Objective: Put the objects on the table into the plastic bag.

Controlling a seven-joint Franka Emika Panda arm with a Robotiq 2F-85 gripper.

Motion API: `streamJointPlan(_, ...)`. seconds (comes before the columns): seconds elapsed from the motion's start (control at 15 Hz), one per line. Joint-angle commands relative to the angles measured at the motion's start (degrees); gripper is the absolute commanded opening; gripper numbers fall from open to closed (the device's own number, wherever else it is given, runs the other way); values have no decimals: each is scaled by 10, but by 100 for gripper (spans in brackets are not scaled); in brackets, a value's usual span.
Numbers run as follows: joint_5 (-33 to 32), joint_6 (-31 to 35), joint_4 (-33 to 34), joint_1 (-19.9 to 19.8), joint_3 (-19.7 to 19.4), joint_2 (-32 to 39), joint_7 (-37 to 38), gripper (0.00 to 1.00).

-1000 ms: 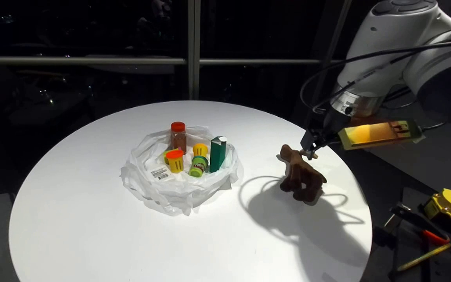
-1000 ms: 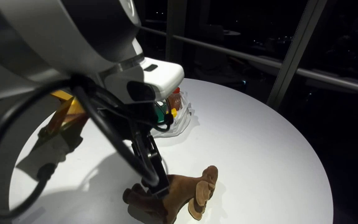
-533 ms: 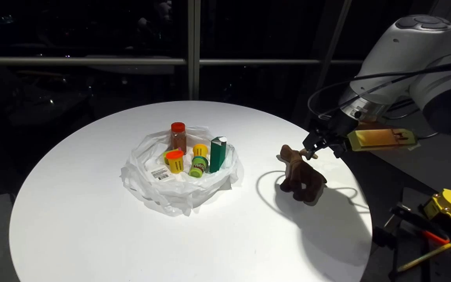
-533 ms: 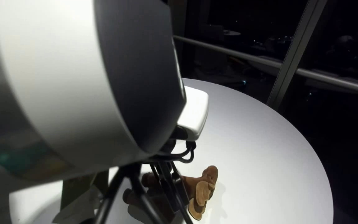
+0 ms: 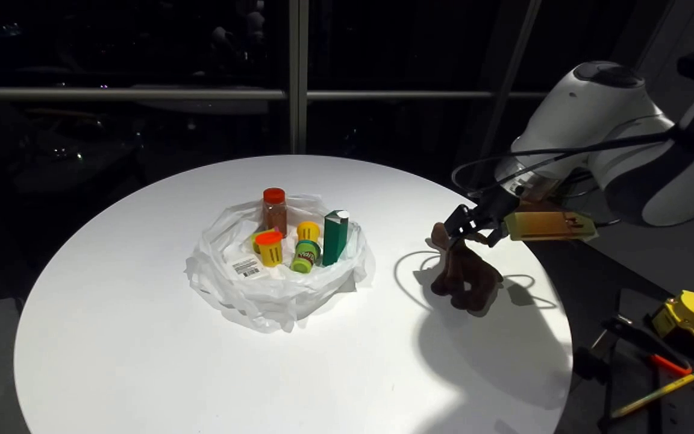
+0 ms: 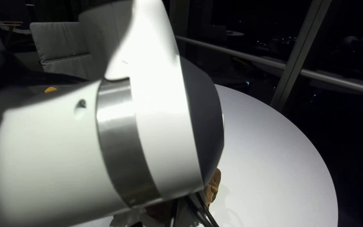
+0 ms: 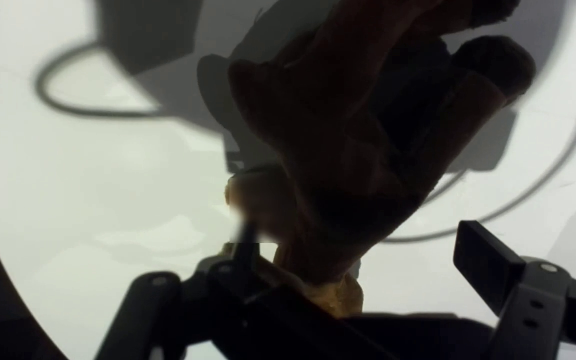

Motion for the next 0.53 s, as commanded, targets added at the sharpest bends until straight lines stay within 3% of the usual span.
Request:
streamJointPlan(0.0,33,8,54,-2,13,65,17,100)
streamJointPlan(0.2,59,-8,70,7,5,86,21,96)
streamJointPlan(0.27,68,-11,74,11,2,92,22,74)
streamJointPlan(0.47,87,-14,70,28,-11,92,24,64)
